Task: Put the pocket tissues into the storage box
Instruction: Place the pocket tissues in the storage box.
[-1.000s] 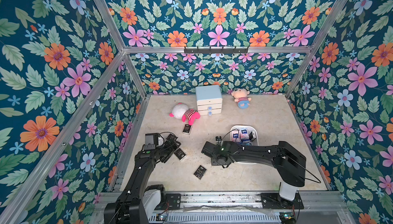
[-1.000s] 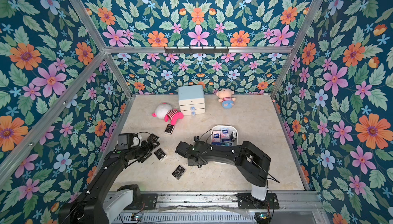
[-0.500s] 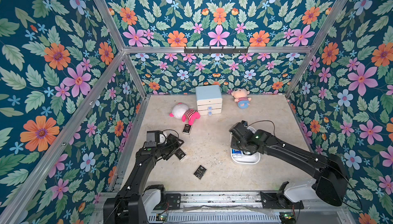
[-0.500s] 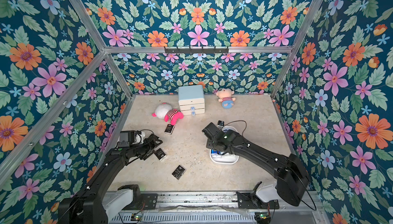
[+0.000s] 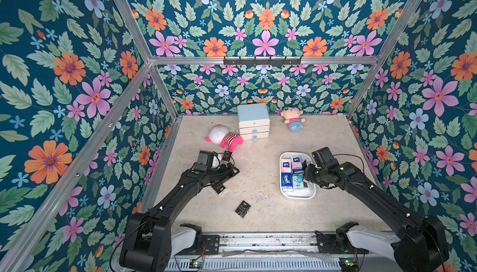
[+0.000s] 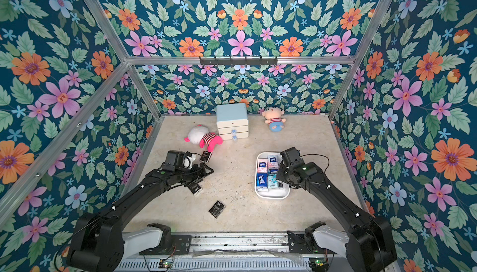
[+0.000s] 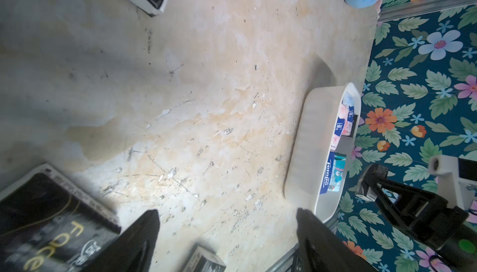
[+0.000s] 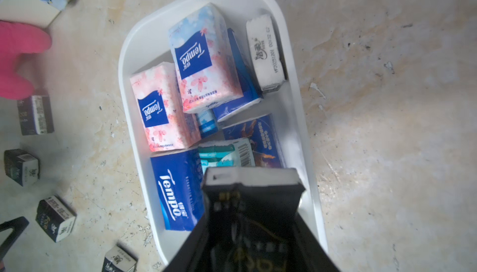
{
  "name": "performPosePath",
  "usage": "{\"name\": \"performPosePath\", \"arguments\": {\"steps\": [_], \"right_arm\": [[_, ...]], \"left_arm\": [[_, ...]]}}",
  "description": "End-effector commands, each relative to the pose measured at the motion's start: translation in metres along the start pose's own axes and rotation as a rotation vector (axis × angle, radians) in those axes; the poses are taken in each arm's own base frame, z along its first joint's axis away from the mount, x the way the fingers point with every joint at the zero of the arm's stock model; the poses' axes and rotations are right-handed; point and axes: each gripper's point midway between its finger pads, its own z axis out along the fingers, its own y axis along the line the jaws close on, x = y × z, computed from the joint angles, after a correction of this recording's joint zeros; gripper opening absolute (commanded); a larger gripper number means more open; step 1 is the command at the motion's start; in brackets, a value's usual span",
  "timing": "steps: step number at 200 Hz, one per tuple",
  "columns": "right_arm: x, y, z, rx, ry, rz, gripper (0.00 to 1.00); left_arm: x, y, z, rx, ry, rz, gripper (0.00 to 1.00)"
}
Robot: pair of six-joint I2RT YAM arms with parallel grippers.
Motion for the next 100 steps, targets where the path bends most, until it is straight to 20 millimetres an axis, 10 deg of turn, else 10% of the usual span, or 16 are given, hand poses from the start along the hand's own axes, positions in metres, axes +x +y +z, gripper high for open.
{"name": "performPosePath", "arguments": {"steps": [1, 58, 100], "right_arm": [[-0.001, 0.000, 0.010, 0.009, 0.018, -0.046, 0.44], [-0.009, -0.006, 0.029, 0.063, 0.016, -0.074, 0.47], [-0.022, -0.011, 0.021, 0.138, -0.013, -0.074, 0.74]], "left_arm": [[-0.009, -0.011, 0.004, 0.008, -0.030, 0.028, 0.89], [-0.002, -0.003, 0.001, -0.020, -0.025, 0.040, 0.90], [0.004, 0.002, -0.002, -0.036, -0.020, 0.050, 0.90]]}}
